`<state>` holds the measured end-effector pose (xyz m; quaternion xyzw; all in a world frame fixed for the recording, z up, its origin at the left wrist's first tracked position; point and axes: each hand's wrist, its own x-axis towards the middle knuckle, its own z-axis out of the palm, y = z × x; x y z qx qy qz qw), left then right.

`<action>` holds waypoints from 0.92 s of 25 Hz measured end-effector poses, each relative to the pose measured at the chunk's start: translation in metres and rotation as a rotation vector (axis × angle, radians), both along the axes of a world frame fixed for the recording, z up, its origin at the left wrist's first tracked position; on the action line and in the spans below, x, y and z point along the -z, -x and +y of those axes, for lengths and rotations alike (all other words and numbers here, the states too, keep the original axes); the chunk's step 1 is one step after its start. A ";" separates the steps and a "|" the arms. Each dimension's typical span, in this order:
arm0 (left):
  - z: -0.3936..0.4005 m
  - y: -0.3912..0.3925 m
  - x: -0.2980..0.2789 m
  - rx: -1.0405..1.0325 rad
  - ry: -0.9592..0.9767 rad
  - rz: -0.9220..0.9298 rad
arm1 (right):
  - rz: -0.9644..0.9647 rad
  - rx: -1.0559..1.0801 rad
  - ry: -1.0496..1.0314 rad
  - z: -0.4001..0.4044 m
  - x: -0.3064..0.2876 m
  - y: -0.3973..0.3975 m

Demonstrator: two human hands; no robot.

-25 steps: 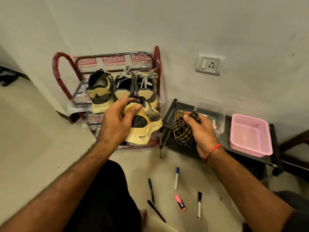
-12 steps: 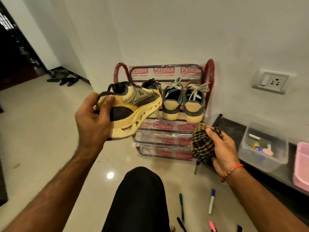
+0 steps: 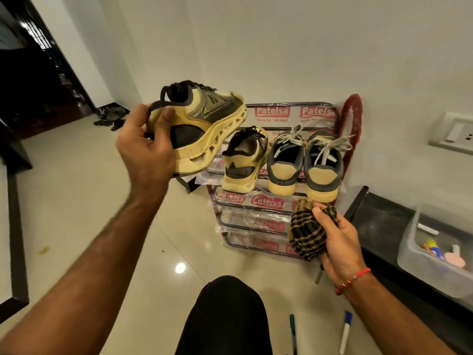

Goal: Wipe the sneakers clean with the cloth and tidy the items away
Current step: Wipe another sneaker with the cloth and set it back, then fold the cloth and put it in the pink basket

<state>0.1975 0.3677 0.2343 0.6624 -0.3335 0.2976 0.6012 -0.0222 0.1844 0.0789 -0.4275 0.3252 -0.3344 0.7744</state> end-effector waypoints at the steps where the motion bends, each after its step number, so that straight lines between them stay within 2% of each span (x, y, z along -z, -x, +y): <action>1: -0.009 -0.012 0.008 -0.028 -0.008 -0.025 | -0.001 -0.008 0.004 0.001 0.001 -0.004; 5: -0.046 -0.073 0.048 -0.079 -0.159 -0.075 | -0.006 -0.003 0.005 0.003 0.005 -0.012; 9: -0.081 -0.098 0.093 -0.047 -0.376 -0.116 | -0.011 0.018 -0.018 -0.004 0.008 -0.014; 13: -0.089 -0.114 0.138 -0.007 -0.468 -0.011 | -0.078 0.031 -0.076 -0.009 0.009 -0.020; 16: -0.089 -0.118 0.165 0.035 -0.611 0.054 | -0.163 0.055 -0.148 -0.011 0.009 -0.026; 19: -0.098 -0.118 0.166 0.003 -0.732 0.098 | -0.235 0.068 -0.228 -0.014 0.010 -0.032; 23: -0.107 -0.129 0.156 0.025 -0.886 0.169 | -0.233 -0.003 -0.288 -0.016 0.013 -0.032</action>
